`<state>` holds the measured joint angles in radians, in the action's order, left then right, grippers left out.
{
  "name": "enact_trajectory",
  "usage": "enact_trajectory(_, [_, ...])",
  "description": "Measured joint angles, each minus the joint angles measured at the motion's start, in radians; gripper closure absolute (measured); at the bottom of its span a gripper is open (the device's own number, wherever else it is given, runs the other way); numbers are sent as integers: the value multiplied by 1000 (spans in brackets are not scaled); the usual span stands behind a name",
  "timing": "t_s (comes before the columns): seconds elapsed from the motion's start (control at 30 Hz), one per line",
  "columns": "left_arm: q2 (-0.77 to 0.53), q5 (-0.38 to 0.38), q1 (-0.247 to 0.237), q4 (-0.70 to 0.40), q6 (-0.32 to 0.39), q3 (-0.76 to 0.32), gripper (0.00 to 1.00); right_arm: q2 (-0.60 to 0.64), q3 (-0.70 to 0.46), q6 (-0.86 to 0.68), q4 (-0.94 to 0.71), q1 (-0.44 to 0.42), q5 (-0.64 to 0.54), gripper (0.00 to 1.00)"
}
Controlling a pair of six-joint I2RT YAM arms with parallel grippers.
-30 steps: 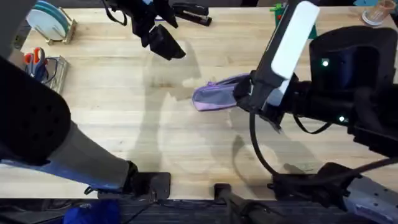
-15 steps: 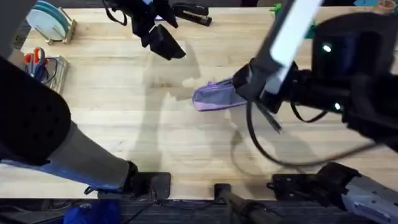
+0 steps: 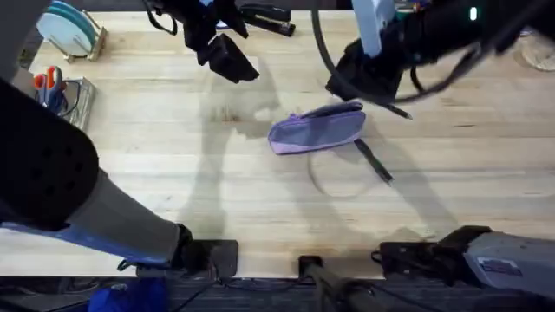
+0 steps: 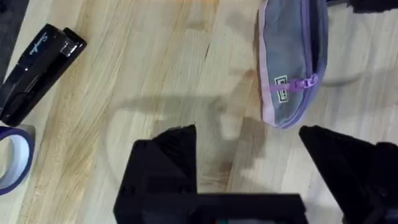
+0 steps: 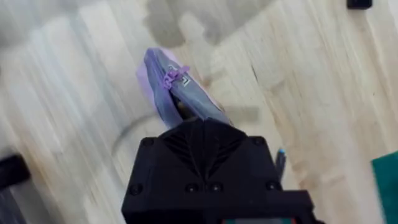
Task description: Unzip the bag, pick up the pens from the table one at a time and place them inside, then zip the bag closed.
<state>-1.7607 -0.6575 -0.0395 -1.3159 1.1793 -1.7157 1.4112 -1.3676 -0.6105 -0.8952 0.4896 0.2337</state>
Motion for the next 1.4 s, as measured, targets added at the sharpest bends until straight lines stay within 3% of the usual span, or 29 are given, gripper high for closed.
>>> enact_trajectory(0.17, [0, 0, 0, 0, 0, 0, 7, 126, -194, -129, -169, 0, 0, 973])
enact_trajectory(0.33, [0, 0, 0, 0, 0, 0, 7, 188, -296, -281, -308, 0, -1, 973])
enact_trajectory(0.53, [0, 0, 0, 0, 0, 0, 6, 190, -307, -443, -354, 0, -1, 973])
enact_trajectory(0.83, [0, 0, 0, 0, 0, 0, 6, 190, -307, -567, -386, 0, -31, 973])
enact_trajectory(1.4, [0, 0, 0, 0, 0, 0, 7, 202, -309, -606, -400, 0, -55, 972])
